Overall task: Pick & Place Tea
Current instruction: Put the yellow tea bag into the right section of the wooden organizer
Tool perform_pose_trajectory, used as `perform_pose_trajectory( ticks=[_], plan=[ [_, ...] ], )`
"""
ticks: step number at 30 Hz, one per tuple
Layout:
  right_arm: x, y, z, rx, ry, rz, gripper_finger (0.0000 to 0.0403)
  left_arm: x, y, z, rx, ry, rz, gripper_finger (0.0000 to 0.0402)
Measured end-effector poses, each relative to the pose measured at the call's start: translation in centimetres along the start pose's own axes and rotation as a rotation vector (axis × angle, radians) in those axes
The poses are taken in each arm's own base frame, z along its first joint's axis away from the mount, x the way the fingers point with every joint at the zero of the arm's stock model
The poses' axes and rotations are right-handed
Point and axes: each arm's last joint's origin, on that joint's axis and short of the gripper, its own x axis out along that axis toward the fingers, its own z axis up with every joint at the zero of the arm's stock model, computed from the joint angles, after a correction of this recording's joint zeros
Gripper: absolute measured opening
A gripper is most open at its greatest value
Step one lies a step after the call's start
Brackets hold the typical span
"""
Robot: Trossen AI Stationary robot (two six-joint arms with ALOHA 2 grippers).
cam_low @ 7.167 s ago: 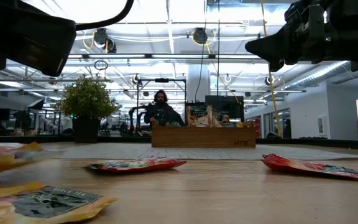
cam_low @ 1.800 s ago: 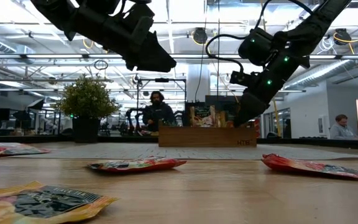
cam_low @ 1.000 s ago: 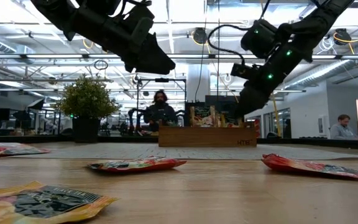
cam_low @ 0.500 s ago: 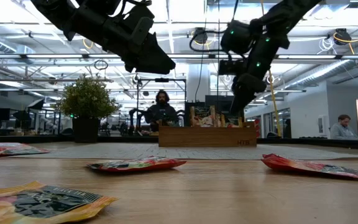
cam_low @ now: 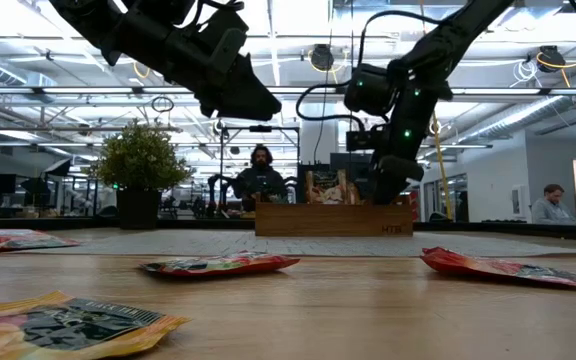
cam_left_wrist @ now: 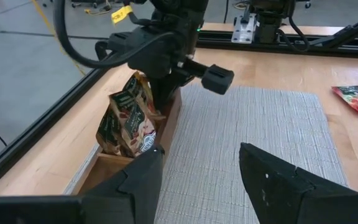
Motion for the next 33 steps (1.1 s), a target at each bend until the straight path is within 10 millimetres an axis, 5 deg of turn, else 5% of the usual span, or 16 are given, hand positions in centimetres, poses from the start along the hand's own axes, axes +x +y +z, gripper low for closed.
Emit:
perform_pose_trajectory(
  ticks=[22, 33],
  plan=[
    [0.5, 1.5, 0.4, 0.091, 0.030, -0.227, 0.0000, 0.0, 0.0, -0.1, -0.014, 0.012, 0.001, 0.0214],
    [-3.8, 3.0, 1.6, 0.063, -0.144, -0.215, 0.0000, 0.0, 0.0, -0.3, -0.022, 0.028, 0.002, 0.0214]
  ],
)
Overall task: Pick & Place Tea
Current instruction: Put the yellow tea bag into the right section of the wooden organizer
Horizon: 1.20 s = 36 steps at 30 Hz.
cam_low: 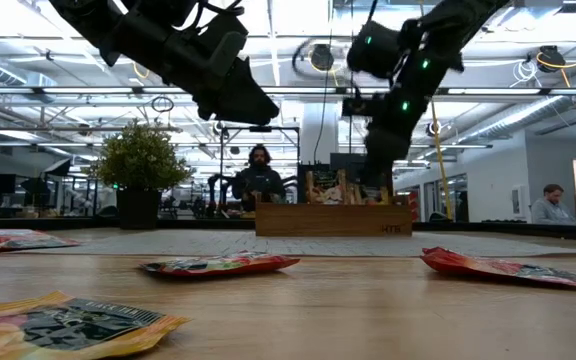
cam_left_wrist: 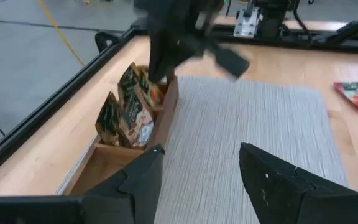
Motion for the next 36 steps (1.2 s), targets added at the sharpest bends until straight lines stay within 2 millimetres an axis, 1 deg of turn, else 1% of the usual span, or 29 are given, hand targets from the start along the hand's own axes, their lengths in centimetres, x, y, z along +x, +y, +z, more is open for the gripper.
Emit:
perform_pose_trajectory(
  ticks=[3, 6, 8, 10, 11, 12, 14, 16, 18, 23, 26, 28, 30, 32, 36],
  plan=[
    [-1.9, 0.4, 0.5, -0.007, -0.071, 0.031, 0.0000, 0.0, 0.0, -0.5, -0.013, 0.054, 0.004, 0.0214],
    [-3.8, 1.0, 1.2, -0.010, -0.173, 0.111, 0.0000, -0.1, 0.0, -1.3, 0.019, 0.137, -0.022, 0.0214],
    [-4.7, 1.6, 1.3, -0.016, -0.221, 0.165, 0.0000, -0.2, -0.2, -1.8, 0.036, 0.194, -0.115, 0.0214],
    [-5.5, 2.2, 1.4, -0.021, -0.284, 0.190, 0.0000, -0.5, -1.1, -2.2, 0.016, 0.245, -0.250, 0.0214],
    [-5.7, 2.5, 1.1, -0.028, -0.297, 0.200, 0.0000, -0.7, -1.7, -2.5, 0.008, 0.276, -0.310, 0.0214],
    [-5.9, 2.8, 0.8, -0.036, -0.302, 0.204, 0.0000, -1.1, -2.5, -2.8, 0.004, 0.315, -0.353, 0.0214],
    [-6.3, 3.3, 0.5, -0.040, -0.338, 0.212, 0.0000, -1.9, -4.2, -3.5, 0.008, 0.404, -0.382, 0.0214],
    [-6.3, 3.7, -0.4, -0.051, -0.346, 0.221, 0.0000, -3.1, -6.1, -4.1, 0.001, 0.474, -0.363, 0.0214],
    [-6.3, 4.1, -1.0, -0.040, -0.382, 0.230, 0.0000, -4.4, -8.3, -4.1, -0.026, 0.509, -0.348, 0.0214],
    [-5.8, 5.1, -3.1, -0.009, -0.501, 0.251, 0.0000, -7.9, -14.1, -3.2, -0.108, 0.462, -0.364, 0.0214],
    [-5.4, 5.7, -4.3, 0.012, -0.595, 0.263, 0.0000, -8.8, -17.2, -3.2, -0.161, 0.456, -0.346, 0.0214],
    [-5.3, 6.0, -5.3, 0.022, -0.645, 0.271, 0.0000, -8.5, -19.3, -3.3, -0.193, 0.474, -0.350, 0.0214],
    [-5.3, 6.4, -5.8, 0.037, -0.713, 0.283, 0.0000, -8.0, -21.3, -4.0, -0.178, 0.535, -0.343, 0.0214],
    [-5.5, 6.7, -6.5, 0.040, -0.753, 0.297, 0.0000, -6.9, -23.2, -4.4, -0.181, 0.607, -0.358, 0.0214],
    [-6.3, 7.2, -6.9, 0.043, -0.848, 0.325, 0.0000, -5.0, -25.9, -5.2, -0.162, 0.795, -0.353, 0.0214]
  ],
)
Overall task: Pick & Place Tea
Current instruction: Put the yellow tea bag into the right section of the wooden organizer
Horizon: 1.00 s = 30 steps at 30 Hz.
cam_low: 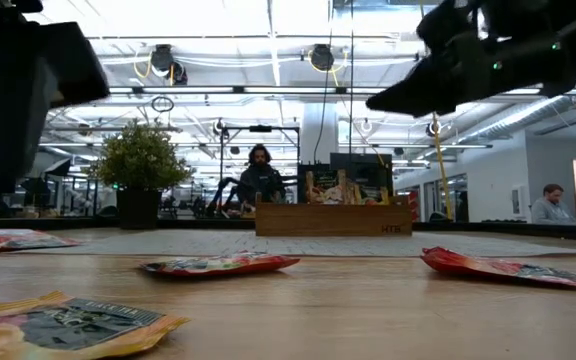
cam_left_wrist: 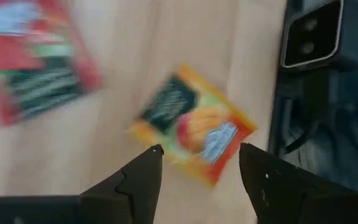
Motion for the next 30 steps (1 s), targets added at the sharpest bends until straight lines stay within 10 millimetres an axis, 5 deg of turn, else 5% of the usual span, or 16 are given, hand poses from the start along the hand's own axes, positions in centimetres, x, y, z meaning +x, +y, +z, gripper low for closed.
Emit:
perform_pose_trajectory(
  ticks=[7, 12, 30],
  plan=[
    [-0.6, 1.0, 1.1, -0.034, -0.075, 0.039, 0.0000, 2.2, -2.7, 0.9, 0.137, 0.073, 0.014, 0.0214],
    [-0.8, 1.3, 1.3, -0.044, -0.086, 0.055, 0.0000, 2.4, -4.4, -0.4, 0.269, 0.046, 0.016, 0.0214],
    [-0.8, 1.3, 1.3, -0.038, -0.088, 0.055, 0.0000, 5.4, -4.2, -2.2, 0.330, 0.023, 0.141, 0.0213]
  ],
)
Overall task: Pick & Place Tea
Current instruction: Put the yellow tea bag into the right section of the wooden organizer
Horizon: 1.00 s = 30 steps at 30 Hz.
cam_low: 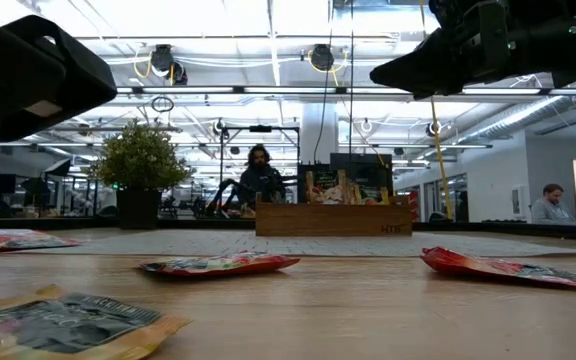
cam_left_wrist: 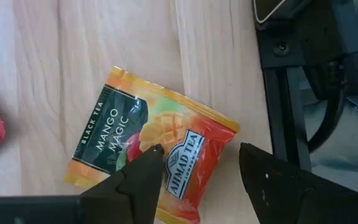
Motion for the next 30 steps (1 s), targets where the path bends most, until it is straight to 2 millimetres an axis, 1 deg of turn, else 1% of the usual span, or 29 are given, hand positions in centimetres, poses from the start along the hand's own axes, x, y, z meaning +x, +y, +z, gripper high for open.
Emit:
perform_pose_trajectory(
  ticks=[4, 6, 9, 11, 13, 14, 15, 17, 20, 22, 23, 26, 28, 30],
  plan=[
    [0.0, 0.0, 0.0, 0.000, 0.001, 0.000, 0.0000, 0.0, 0.1, 0.0, 0.024, -0.024, 0.043, 0.0210],
    [0.0, 0.0, 0.0, 0.000, 0.001, 0.000, 0.0000, 0.0, 0.2, -0.1, 0.032, -0.022, 0.049, 0.0195],
    [0.0, 0.0, 0.0, 0.000, 0.003, 0.001, 0.0000, 0.1, 0.2, -0.1, 0.026, -0.013, 0.051, 0.0147],
    [0.0, 0.0, 0.0, -0.001, 0.004, 0.001, 0.0000, 0.1, 0.2, -0.1, 0.029, -0.006, 0.045, 0.0102],
    [0.0, 0.0, -0.1, -0.001, 0.007, 0.002, 0.0000, 0.1, 0.2, -0.1, 0.030, 0.004, 0.033, 0.0047],
    [0.0, 0.0, -0.1, -0.001, 0.007, 0.003, 0.0000, 0.0, 0.3, -0.1, 0.032, 0.012, 0.025, 0.0027],
    [0.0, 0.0, -0.1, -0.001, 0.007, 0.004, 0.0000, -0.1, 0.5, 0.0, 0.031, 0.025, 0.023, 0.0019],
    [0.0, 0.0, -0.1, 0.002, 0.007, 0.004, 0.0000, -0.6, 0.6, 0.1, 0.033, 0.045, 0.048, 0.0021],
    [0.0, 0.0, -0.1, 0.041, 0.007, 0.005, 0.0000, -1.9, 0.9, 0.6, 0.133, 0.084, 0.143, 0.0019],
    [0.0, 0.0, -0.1, 0.063, 0.006, 0.005, 0.0000, -3.3, 1.2, 1.5, 0.215, 0.079, 0.219, 0.0014],
    [0.0, 0.0, -0.1, 0.072, 0.006, 0.005, 0.0000, -3.9, 1.6, 2.0, 0.247, 0.072, 0.286, 0.0014],
    [0.1, -0.1, -0.1, 0.105, 0.008, 0.002, 0.0000, -5.4, 3.6, 3.3, 0.382, 0.054, 0.549, 0.0015],
    [0.3, -0.2, -0.3, 0.131, 0.010, -0.007, 0.0000, -5.7, 5.0, 4.0, 0.486, 0.048, 0.713, 0.0017],
    [0.6, -0.4, -0.6, 0.146, 0.018, -0.022, 0.0000, -5.8, 6.6, 4.8, 0.592, 0.083, 0.824, 0.0017]
  ],
)
